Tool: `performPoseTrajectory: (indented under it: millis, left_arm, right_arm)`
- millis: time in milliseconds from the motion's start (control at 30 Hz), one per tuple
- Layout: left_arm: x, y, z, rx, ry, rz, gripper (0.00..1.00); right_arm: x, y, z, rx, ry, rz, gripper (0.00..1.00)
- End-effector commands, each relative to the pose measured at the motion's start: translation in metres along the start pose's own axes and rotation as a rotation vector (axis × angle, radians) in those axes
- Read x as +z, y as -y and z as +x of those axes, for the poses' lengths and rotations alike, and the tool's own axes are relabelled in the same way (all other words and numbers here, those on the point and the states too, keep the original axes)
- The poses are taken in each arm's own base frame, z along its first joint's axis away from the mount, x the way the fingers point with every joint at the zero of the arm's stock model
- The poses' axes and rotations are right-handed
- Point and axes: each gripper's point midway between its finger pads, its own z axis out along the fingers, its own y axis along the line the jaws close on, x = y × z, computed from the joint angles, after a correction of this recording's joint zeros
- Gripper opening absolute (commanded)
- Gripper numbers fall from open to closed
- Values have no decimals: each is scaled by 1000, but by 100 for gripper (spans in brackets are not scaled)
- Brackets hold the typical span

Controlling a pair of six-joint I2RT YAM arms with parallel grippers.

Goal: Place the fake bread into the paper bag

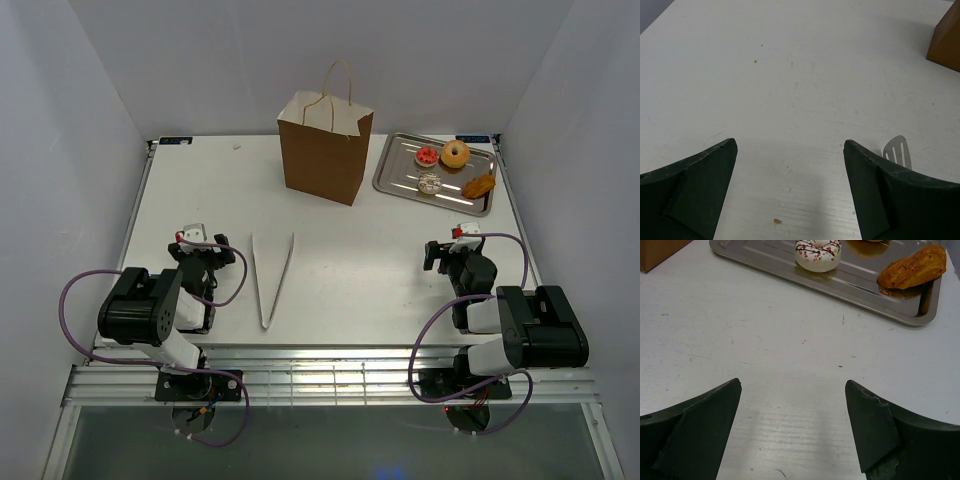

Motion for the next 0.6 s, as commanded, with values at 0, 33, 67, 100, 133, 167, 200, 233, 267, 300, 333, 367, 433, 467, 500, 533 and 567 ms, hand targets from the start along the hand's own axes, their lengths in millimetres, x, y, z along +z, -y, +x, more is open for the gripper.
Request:
performPoseTrajectory:
  millis: [0, 33, 67, 100, 133, 167, 200, 233, 267, 300, 333, 367, 433, 467, 500, 533, 567]
  left_arm:
    - [5, 0, -17, 6, 54, -1, 98]
    - [5, 1, -17, 7, 54, 0, 98]
    - [5, 1, -16, 6, 54, 0, 98]
    - [5, 0, -17, 7, 54, -1, 98]
    - [5, 1, -17, 7, 56, -1, 98]
    - [5, 0, -17, 7, 54, -3, 98]
    - [5, 0, -17, 7, 54, -1, 98]
    - [5, 0, -17, 7, 56, -1, 98]
    - [5, 0, -16, 6, 53, -1, 98]
    - [6, 1, -16, 5, 51, 0, 98]
    - [6, 2, -16, 5, 51, 3, 98]
    - [5, 0, -20, 6, 68, -6, 98]
    - [7, 14, -38, 55, 82, 39, 98]
    - [5, 20, -13, 99, -52, 56, 98]
    - [9, 22, -15, 110, -83, 55, 98]
    - [22, 29, -35, 72, -77, 46, 98]
    - [18, 24, -26, 69, -169, 13, 98]
  right_arm:
    - [5, 8, -23, -38, 80, 32, 90]
    - [6, 8, -23, -36, 79, 31, 90]
    - [5, 8, -23, -36, 79, 31, 90]
    - [5, 8, -23, -38, 77, 30, 90]
    - [5, 8, -23, -36, 77, 31, 90]
    - [5, 8, -23, -38, 77, 31, 90]
    - [6, 8, -23, -38, 77, 31, 90]
    - [6, 8, -23, -36, 77, 30, 90]
    - [6, 8, -23, -36, 77, 31, 90]
    - [6, 8, -23, -38, 79, 31, 90]
    - [5, 8, -22, -36, 76, 31, 90]
    - [5, 8, -25, -38, 88, 31, 90]
    - [4, 11, -51, -47, 147, 54, 90]
    - [4, 5, -33, -39, 36, 40, 90]
    - [6, 7, -35, 3, -13, 59, 90]
    - [8, 9, -45, 46, -39, 77, 90]
    - [11, 3, -45, 98, -169, 57, 90]
